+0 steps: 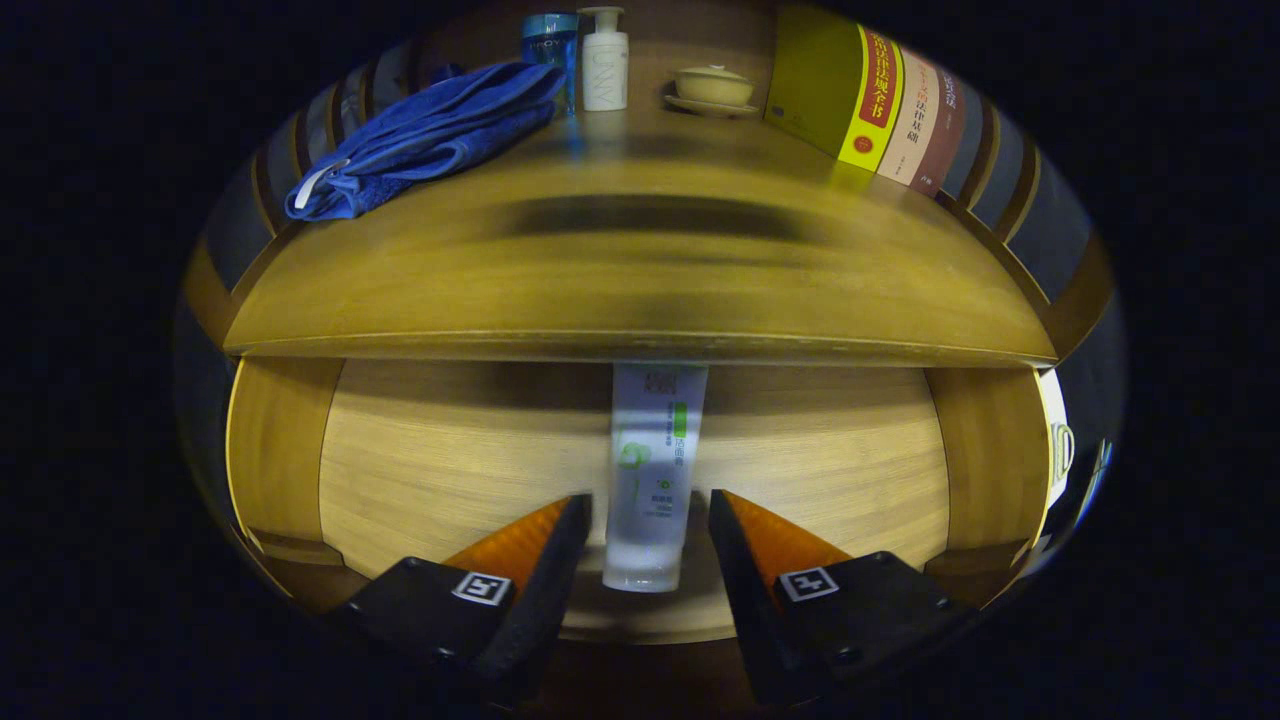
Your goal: Pull open the drawer, take out the items inside it, and place them on the countertop above the cabinet.
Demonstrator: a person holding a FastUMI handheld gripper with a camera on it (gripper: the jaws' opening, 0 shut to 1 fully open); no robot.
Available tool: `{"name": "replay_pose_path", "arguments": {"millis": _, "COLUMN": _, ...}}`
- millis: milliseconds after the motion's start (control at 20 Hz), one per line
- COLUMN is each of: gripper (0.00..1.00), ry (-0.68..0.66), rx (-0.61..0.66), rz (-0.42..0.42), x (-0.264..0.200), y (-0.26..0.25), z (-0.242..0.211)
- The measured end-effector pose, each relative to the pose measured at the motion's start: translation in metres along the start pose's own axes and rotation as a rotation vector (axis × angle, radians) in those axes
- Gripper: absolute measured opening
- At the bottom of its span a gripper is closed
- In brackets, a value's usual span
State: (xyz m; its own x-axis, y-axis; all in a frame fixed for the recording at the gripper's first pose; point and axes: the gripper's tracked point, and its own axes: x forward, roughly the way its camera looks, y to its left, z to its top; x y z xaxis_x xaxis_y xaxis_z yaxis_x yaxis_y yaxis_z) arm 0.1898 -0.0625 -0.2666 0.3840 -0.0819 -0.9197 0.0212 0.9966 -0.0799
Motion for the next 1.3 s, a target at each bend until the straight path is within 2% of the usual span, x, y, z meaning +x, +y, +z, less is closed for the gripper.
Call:
{"name": "replay_pose_path", "arguments": {"millis": 200, "gripper": 0.56, "ry": 0.027, "rx": 0.014, "rz": 0.011, "x": 0.003, "y": 0.006, "z": -0.004}}
{"name": "replay_pose_path", "arguments": {"millis": 400, "gripper": 0.49, "ry": 0.021, "rx": 0.092, "rz": 0.081, "x": -0.010, "y": 0.016, "z": -0.005}}
{"name": "replay_pose_path", "arguments": {"millis": 900, "gripper": 0.49, "ry": -0.023, "rx": 0.085, "rz": 0.153, "x": -0.090, "y": 0.011, "z": 0.007}}
{"name": "replay_pose_path", "arguments": {"millis": 1300, "gripper": 0.49, "ry": -0.093, "rx": 0.052, "rz": 0.169, "x": -0.148, "y": 0.007, "z": -0.016}}
